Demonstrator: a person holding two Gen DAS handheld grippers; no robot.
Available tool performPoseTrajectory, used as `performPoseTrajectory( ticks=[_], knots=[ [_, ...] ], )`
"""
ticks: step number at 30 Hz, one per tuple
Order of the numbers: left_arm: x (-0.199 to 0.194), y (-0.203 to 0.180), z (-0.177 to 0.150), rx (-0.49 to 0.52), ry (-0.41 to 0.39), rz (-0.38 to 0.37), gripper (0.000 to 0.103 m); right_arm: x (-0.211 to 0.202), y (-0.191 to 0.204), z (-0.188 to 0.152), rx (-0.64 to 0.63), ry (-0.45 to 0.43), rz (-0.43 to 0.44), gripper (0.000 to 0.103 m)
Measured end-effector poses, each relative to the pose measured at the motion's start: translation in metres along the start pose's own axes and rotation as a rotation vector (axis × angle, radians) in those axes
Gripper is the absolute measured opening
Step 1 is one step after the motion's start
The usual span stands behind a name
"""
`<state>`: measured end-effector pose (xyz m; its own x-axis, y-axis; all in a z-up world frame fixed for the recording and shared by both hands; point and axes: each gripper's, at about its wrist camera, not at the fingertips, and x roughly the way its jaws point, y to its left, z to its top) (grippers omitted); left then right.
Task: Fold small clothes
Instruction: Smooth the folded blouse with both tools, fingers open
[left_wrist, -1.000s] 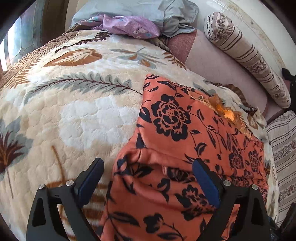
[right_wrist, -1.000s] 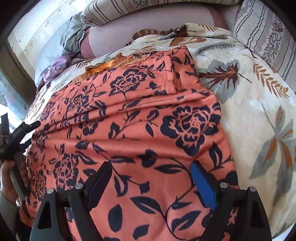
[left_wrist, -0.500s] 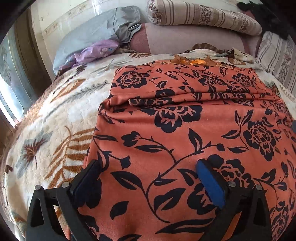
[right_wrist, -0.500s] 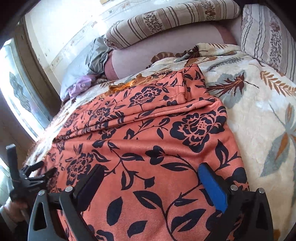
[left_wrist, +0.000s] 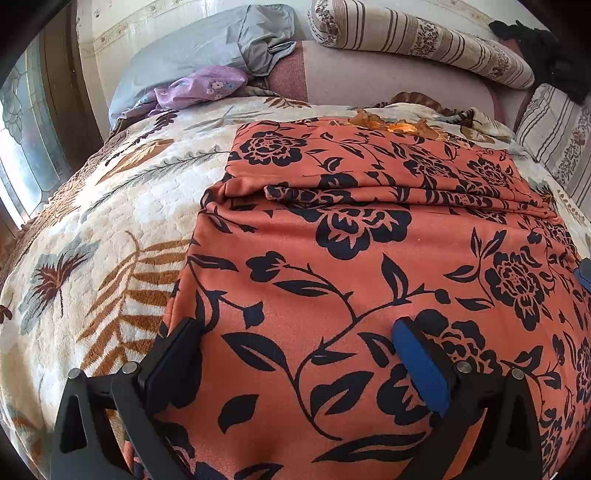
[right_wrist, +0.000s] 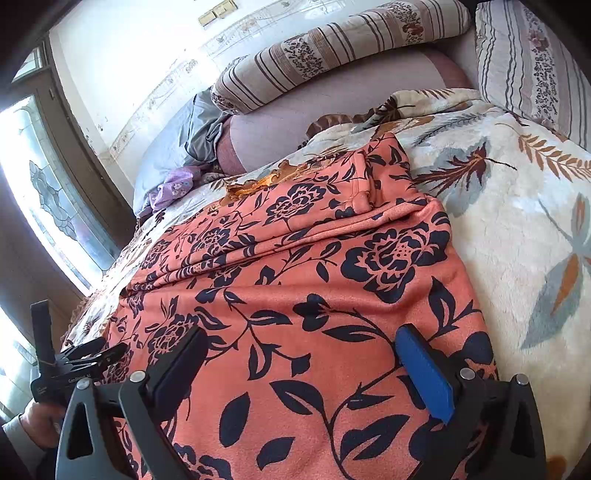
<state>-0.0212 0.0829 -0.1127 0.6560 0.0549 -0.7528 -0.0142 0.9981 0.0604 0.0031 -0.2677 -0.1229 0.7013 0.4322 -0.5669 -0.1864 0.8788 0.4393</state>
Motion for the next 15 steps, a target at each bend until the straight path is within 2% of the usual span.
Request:
performPoseTrajectory(
  ticks=[6,11,13,15],
  knots=[
    [0.000,0.000,0.000,0.000,0.000,-0.001,0.103,0.002,0.000,0.000,-0.007,0.006,-0.011,0.102],
    [0.000,0.000,0.001,0.001,0.004,0.005,0.103,0.006,0.005,0.001,-0.033,0.034,-0.053,0.102],
    [0.000,0.000,0.001,-0.003,0.004,0.001,0.103,0.010,0.009,0.002,-0.049,0.056,-0.092,0.102],
    [0.000,0.001,0.001,-0.007,0.004,-0.005,0.103,0.019,0.024,0.003,-0.120,0.107,-0.193,0.102]
  ],
)
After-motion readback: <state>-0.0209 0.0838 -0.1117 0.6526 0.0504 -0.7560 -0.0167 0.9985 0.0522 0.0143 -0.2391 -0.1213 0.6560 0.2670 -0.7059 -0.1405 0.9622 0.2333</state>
